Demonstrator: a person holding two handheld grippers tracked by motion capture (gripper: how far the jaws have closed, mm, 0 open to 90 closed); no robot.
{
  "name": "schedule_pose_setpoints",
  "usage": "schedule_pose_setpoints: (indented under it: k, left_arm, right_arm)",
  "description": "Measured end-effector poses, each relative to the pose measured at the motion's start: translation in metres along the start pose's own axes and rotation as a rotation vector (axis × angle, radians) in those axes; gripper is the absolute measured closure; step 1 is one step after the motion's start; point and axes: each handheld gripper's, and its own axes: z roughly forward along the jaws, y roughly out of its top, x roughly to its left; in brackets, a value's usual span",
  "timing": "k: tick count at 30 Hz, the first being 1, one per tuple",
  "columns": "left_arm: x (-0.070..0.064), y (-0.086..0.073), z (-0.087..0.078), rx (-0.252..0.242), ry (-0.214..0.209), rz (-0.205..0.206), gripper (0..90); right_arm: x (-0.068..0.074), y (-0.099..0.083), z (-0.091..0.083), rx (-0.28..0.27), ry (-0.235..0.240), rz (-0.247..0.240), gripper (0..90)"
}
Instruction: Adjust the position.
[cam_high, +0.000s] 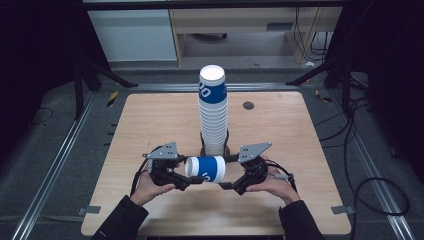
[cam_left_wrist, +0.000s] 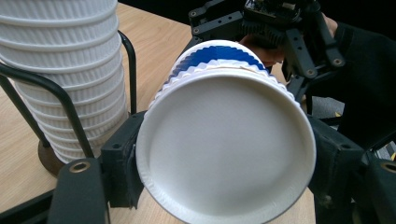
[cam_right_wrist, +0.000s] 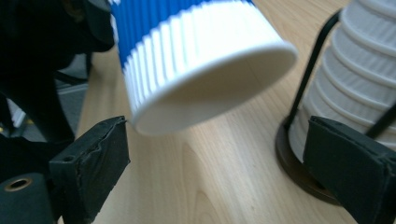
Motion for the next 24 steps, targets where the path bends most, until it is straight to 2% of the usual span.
schedule_pose_setpoints:
  k: [3, 8, 12, 24]
  left_arm:
    - [-0.002, 0.0, 0.003, -0.001, -0.028, 0.001, 25.8]
    - [-0.005, 0.0, 0.006, 0.011, -0.048, 0.015, 25.9]
    - [-0.007, -0.001, 0.01, 0.019, -0.078, 0.017, 25.9]
    - [-0.008, -0.002, 0.015, 0.032, -0.107, 0.023, 26.1]
  right_arm:
    - [0.002, 0.001, 0.003, -0.01, 0.029, 0.003, 7.1]
    - [0.004, 0.001, 0.007, -0.004, 0.043, -0.006, 6.9]
    - [0.005, 0.0, 0.01, -0.003, 0.074, -0.01, 7.0]
    - [0.009, 0.0, 0.016, -0.013, 0.135, -0.026, 13.2]
